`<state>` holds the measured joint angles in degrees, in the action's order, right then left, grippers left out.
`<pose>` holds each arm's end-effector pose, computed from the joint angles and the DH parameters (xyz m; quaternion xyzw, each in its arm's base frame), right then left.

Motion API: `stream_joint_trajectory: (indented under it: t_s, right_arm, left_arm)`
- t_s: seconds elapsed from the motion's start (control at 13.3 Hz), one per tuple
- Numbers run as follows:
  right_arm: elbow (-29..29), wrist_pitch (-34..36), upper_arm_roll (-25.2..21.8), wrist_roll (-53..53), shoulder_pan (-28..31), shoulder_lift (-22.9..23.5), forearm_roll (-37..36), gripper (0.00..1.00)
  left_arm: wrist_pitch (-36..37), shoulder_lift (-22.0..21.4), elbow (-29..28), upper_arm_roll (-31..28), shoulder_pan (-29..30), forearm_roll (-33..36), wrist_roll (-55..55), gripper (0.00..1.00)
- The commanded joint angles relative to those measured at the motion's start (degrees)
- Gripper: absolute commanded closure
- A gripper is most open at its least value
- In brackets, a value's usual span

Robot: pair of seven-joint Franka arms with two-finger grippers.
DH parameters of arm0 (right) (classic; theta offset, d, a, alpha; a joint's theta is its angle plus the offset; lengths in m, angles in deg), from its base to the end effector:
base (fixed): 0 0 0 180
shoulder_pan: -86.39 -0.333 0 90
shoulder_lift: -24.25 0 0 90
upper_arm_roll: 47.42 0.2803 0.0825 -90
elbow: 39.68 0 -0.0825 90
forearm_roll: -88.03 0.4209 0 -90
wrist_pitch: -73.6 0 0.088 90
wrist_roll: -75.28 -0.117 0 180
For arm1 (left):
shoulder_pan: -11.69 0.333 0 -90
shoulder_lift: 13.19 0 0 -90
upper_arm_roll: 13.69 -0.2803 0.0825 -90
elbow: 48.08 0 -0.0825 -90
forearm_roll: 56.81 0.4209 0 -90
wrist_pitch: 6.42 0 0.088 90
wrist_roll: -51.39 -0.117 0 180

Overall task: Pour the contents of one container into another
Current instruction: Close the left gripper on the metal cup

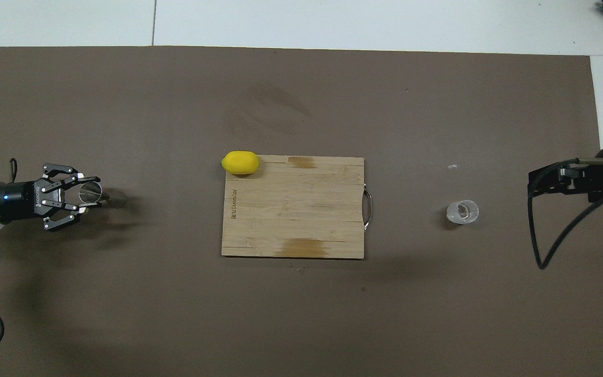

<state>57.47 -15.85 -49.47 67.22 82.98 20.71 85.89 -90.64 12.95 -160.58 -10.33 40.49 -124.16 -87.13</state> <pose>0.5695 0.0087 0.5507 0.9975 -0.0578 -0.0347 0.0205 0.5484 0.1327 0.2015 0.5707 -0.5014 0.4685 0.4511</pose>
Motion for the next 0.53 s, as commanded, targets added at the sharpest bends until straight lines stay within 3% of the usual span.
stream_joint_trajectory:
  t_s: [0.0,0.15,0.45]
  right_arm:
    - [1.9,0.6,0.2,0.0,0.5,-1.9,1.2,0.0]
    - [2.0,0.6,0.2,0.0,0.5,-1.9,1.2,0.0]
    - [2.0,0.6,0.2,0.0,0.5,-1.9,1.2,0.0]
  left_arm:
    - [0.0,-0.4,0.3,-0.5,-0.1,-0.2,-1.0,0.69]
    - [0.0,-0.4,0.3,-0.5,-0.1,-0.2,-1.0,0.78]
    - [1.2,-0.4,0.4,-0.4,-0.4,-0.8,1.7,0.79]
